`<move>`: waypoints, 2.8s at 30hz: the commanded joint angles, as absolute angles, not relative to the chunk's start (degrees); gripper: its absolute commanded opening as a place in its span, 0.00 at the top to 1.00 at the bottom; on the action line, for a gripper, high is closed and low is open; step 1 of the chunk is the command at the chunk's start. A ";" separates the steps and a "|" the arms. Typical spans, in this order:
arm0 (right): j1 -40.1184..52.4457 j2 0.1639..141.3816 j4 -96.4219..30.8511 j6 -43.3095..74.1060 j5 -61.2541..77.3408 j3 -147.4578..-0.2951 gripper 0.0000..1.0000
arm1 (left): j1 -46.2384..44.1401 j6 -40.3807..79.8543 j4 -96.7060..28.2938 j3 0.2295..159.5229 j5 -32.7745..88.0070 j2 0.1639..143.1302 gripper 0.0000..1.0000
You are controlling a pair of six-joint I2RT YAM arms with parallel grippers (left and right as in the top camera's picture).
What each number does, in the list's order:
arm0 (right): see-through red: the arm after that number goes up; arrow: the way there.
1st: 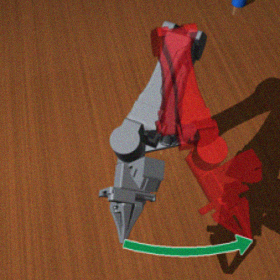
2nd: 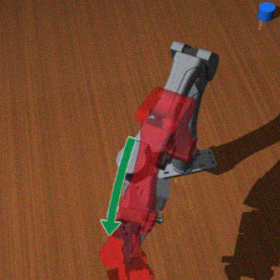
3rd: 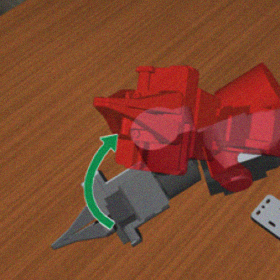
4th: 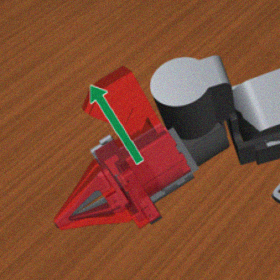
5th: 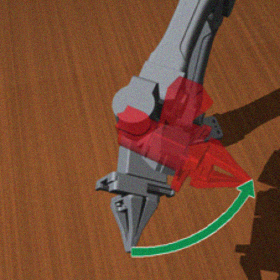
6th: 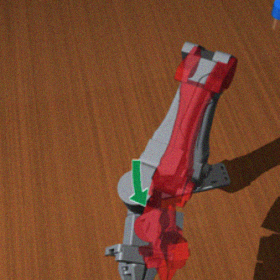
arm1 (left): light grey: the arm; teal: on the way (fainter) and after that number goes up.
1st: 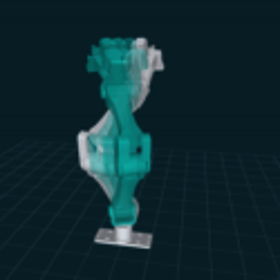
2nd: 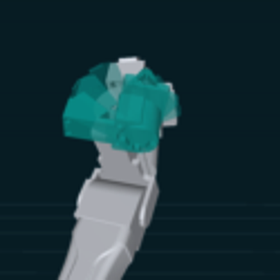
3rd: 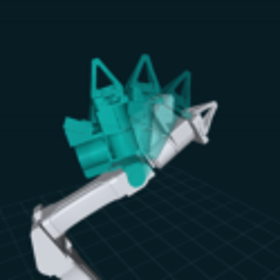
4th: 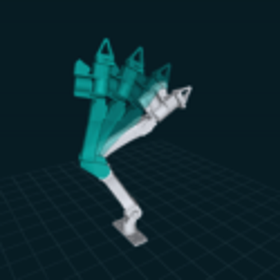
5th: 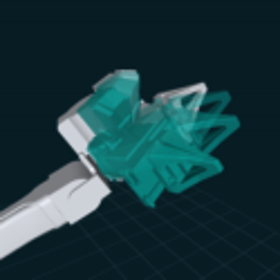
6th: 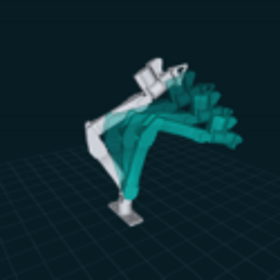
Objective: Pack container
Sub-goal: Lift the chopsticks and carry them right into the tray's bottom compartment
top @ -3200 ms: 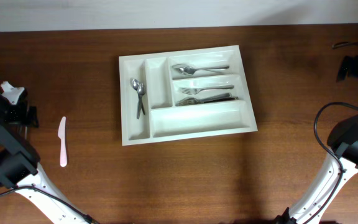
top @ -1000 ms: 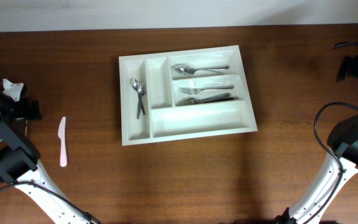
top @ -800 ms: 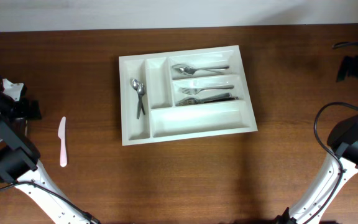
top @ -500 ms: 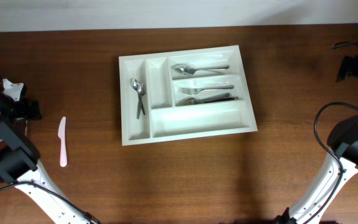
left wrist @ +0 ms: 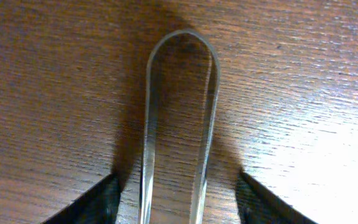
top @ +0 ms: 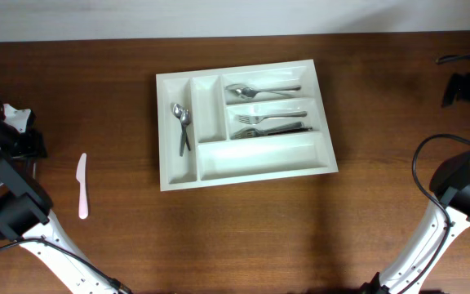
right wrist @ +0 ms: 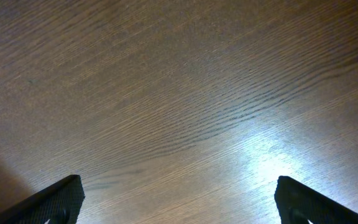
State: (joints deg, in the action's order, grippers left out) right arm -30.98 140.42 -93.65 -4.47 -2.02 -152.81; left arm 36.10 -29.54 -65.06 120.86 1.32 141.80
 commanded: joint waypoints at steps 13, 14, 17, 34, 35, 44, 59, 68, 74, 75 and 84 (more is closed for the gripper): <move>-30.74 140.20 -93.62 -4.01 -1.72 -152.62 0.01 | 36.16 -29.12 -66.74 121.05 2.81 143.46 0.98; -30.74 140.20 -93.62 -3.99 -1.72 -152.62 0.01 | 36.10 -29.12 -67.29 121.38 2.81 143.46 0.98; -30.74 140.20 -93.62 -3.99 -1.72 -152.62 0.01 | 35.51 -29.17 -71.68 124.92 2.79 143.44 0.98; -30.72 140.20 -93.62 -3.99 -1.72 -152.62 0.01 | 19.09 -31.38 -91.46 167.85 9.26 143.35 0.98; -30.74 140.20 -93.62 -3.99 -1.72 -152.62 0.01 | 17.37 -32.16 -91.92 168.72 10.04 143.35 0.98; -30.74 140.20 -93.62 -3.99 -1.72 -152.62 0.01 | -2.04 -39.94 -96.71 170.71 10.87 143.33 0.98; -30.74 140.20 -93.62 -3.99 -1.72 -152.62 0.01 | -31.29 -43.44 -96.71 170.52 13.61 143.37 0.98; -30.74 140.20 -93.62 -3.99 -1.72 -152.62 0.02 | -37.39 -42.74 -96.68 164.05 6.22 143.39 0.98; -30.74 140.20 -93.62 -3.99 -1.72 -152.62 0.01 | -36.29 -40.27 -94.45 155.70 7.44 143.46 0.98; -30.74 140.20 -93.62 -3.99 -1.72 -152.62 0.01 | -36.14 -40.12 -93.76 154.30 8.21 143.46 0.98; -30.72 140.20 -93.62 -3.99 -1.72 -152.62 0.01 | -36.21 -40.16 -88.97 147.94 13.23 143.46 0.98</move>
